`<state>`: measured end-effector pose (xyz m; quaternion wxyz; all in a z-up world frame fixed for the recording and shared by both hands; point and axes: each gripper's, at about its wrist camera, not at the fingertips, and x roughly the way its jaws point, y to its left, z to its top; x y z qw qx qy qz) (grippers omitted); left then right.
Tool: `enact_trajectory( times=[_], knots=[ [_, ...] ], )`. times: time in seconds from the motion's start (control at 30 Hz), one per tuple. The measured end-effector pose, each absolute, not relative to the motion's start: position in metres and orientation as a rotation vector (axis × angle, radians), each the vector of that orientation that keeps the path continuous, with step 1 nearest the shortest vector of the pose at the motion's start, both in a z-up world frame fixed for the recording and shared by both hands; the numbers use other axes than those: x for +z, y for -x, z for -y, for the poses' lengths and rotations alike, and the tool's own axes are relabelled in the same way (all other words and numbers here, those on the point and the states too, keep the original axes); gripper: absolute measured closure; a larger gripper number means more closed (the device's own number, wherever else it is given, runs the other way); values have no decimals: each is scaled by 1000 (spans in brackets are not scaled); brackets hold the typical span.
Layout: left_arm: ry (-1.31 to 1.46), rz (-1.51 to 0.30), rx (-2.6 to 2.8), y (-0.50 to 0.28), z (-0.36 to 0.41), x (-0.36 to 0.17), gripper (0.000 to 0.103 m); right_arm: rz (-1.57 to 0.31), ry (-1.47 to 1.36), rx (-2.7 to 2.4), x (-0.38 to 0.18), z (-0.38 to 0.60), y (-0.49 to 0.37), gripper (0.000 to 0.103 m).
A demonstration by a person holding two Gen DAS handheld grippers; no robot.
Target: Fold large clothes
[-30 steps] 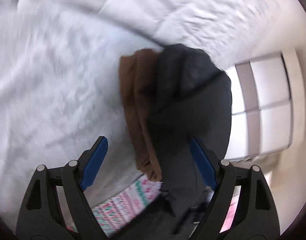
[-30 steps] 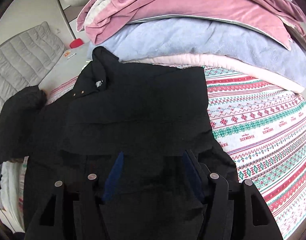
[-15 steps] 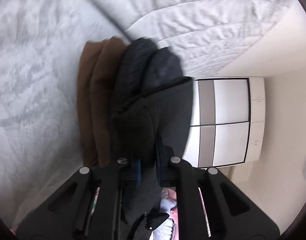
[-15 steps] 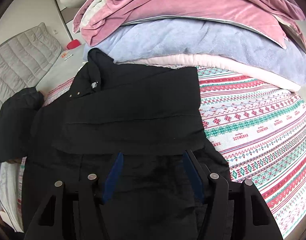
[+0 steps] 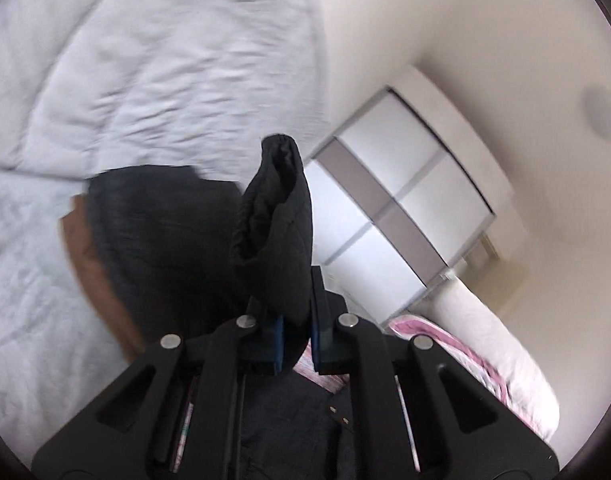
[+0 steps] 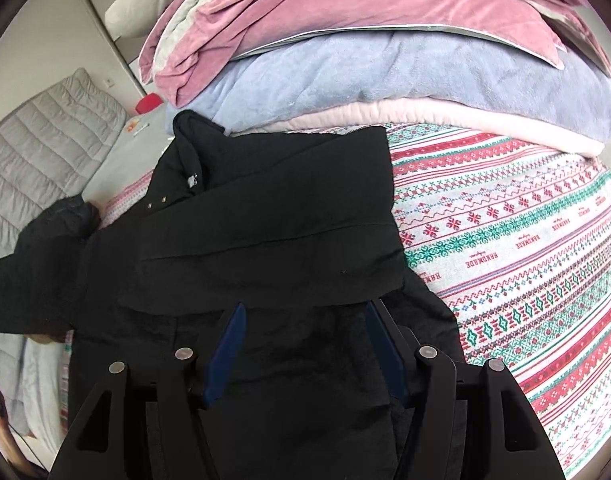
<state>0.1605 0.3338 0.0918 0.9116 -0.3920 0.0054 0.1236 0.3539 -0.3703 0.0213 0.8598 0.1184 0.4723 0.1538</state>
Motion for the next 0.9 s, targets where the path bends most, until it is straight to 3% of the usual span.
enact_trajectory(
  times=[0.23,0.37,0.67,0.77,0.83,0.9],
  knots=[
    [656,-137,13,-220,-214,129,92,-1001,-374,310,21,398,-360,40],
    [556,-249,-61,-271,-140,118,92,-1009,-412,316,20,408,-362,40],
    [416,-719,-61,-366,5,-35,88,-1019,-422,296,17,427,-360,40],
    [387,-802,-20,-368,32,-66,81,-1016,-432,288,17,436,-357,40],
    [367,-775,-31,-362,38,-67,64,-1012,-445,288,19,442,-356,40],
    [361,-788,-77,-359,43,-66,53,-1007,-449,289,20,446,-355,40]
  ],
)
